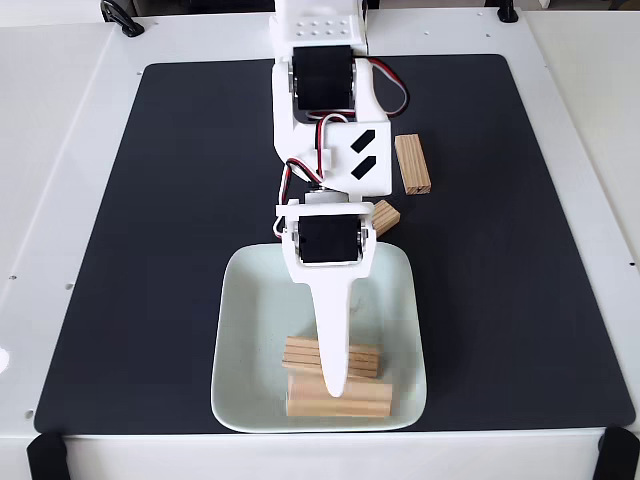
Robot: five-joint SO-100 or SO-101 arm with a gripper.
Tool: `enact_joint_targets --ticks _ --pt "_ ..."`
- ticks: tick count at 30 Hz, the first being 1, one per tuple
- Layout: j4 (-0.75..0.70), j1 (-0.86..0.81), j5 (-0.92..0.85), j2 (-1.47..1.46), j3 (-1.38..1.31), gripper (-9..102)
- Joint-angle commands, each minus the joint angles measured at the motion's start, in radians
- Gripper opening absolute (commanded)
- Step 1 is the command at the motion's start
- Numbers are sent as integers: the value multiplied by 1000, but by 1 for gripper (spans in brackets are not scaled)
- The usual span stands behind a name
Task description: Pick up the wooden block and place them on the plate.
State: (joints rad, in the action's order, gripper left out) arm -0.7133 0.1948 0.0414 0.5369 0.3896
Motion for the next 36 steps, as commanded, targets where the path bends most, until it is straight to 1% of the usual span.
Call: enact_joint_targets --ticks 1,12,16,17,19,23,24,26,29,35,36 --pt "-5 -8 -11 31 -38 26" --pt "-5 -12 -2 44 -38 26" --pt "-2 -12 3 141 26 26" --pt "2 -12 3 181 66 25" --pt "0 -6 3 279 161 20" --pt "5 8 5 503 374 0" --pt "-3 17 5 560 422 -1" --pt "-6 31 5 673 528 1" --pt "-6 57 -11 844 712 -1" --pt "-6 101 -15 1161 1146 0" --pt "-6 107 -37 1213 1216 0"
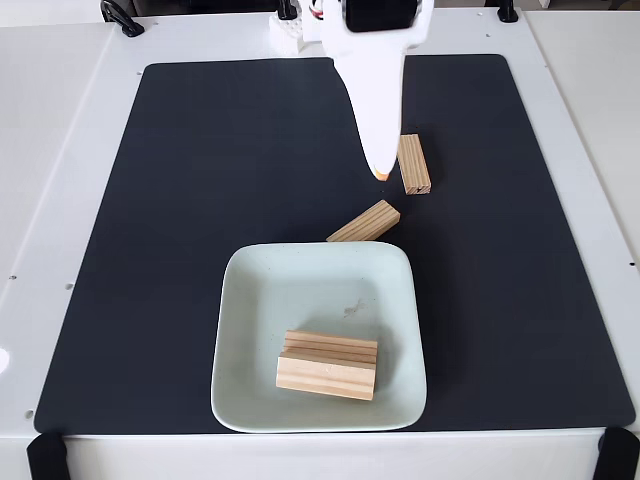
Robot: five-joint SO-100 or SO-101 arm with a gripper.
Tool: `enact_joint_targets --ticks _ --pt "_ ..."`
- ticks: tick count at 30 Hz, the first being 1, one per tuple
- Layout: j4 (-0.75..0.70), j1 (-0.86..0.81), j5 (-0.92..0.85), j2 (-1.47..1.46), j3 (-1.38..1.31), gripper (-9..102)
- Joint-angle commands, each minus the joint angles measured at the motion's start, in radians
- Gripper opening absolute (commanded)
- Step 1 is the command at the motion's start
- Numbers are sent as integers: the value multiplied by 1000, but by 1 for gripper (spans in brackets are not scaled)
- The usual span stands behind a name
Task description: Pick up the wooden block and place them on the plate.
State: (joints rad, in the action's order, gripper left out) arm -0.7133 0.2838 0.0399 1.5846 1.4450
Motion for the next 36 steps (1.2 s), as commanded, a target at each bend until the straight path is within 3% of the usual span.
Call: enact_joint_targets --ticks 1,9,17,21,29,33,36 --pt "-6 26 -75 218 235 0" --pt "-6 48 -423 557 716 0" --pt "-6 -5 -531 555 781 -1" --pt "-64 -49 -534 446 634 -1" --pt "-434 -26 -726 15 71 0" --pt "-466 -35 -785 -178 -161 0" --pt "-466 -35 -813 -276 -249 7"
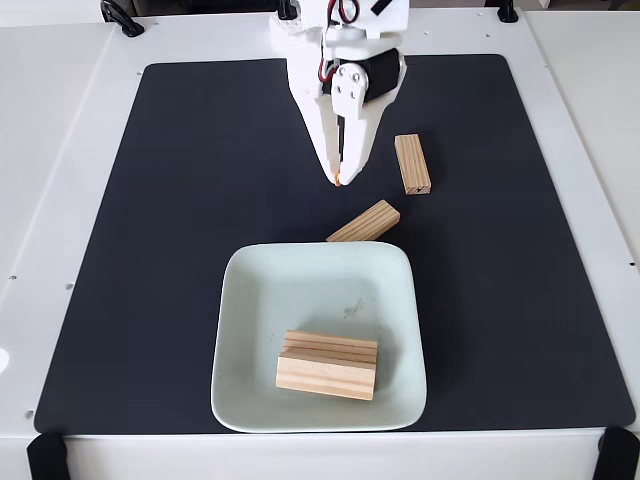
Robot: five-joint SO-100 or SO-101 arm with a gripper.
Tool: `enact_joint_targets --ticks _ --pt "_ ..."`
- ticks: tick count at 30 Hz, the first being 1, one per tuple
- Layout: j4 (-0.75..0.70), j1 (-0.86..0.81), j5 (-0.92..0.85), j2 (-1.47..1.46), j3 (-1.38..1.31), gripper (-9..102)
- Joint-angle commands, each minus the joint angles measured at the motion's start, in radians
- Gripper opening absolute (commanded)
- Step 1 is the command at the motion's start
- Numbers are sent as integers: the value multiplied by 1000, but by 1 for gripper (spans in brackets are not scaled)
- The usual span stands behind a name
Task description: Pick up the wooden block and place them on the plate.
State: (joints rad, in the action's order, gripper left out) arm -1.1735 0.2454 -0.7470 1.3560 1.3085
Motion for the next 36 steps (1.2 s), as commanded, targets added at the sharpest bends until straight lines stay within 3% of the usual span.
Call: enact_joint_targets --ticks 1,5,9,36 --pt "-6 3 -44 -63 -124 12" --pt "-6 3 -84 -98 -124 25" --pt "-5 6 -86 -100 -94 30" --pt "-5 6 -51 -83 -29 31"
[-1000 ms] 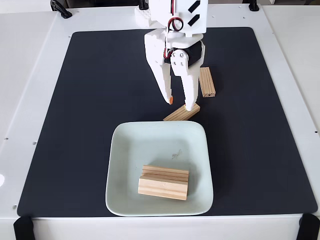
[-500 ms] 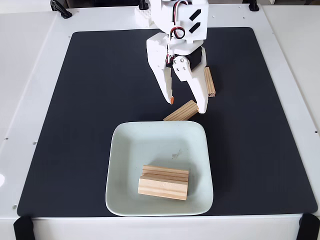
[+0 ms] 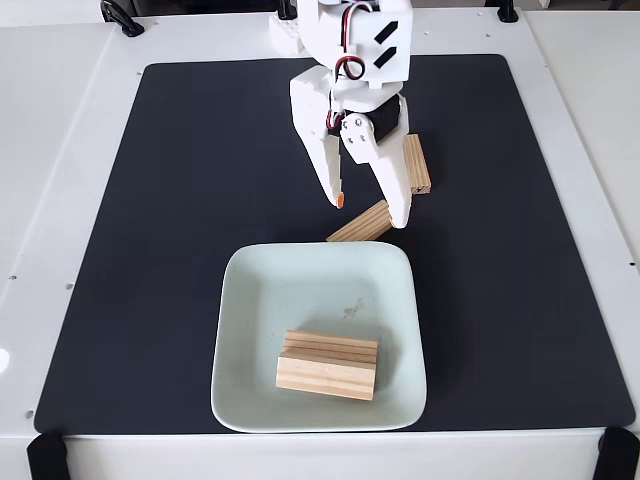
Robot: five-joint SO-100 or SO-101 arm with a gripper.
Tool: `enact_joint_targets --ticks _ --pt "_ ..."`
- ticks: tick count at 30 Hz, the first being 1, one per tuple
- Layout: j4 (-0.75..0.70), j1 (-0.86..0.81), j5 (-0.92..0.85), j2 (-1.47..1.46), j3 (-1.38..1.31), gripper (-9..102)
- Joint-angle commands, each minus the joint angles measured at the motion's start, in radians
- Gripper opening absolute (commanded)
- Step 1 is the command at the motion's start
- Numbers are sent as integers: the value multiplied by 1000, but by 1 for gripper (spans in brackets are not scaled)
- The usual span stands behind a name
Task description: Pick up the wooden block and place them on the plate.
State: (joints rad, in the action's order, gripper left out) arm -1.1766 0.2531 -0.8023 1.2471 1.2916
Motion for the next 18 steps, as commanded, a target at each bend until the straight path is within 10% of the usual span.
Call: enact_joint_targets --ticks 1,18 --pt "-2 -2 5 26 -12 31" --pt "-3 9 17 25 -15 31"
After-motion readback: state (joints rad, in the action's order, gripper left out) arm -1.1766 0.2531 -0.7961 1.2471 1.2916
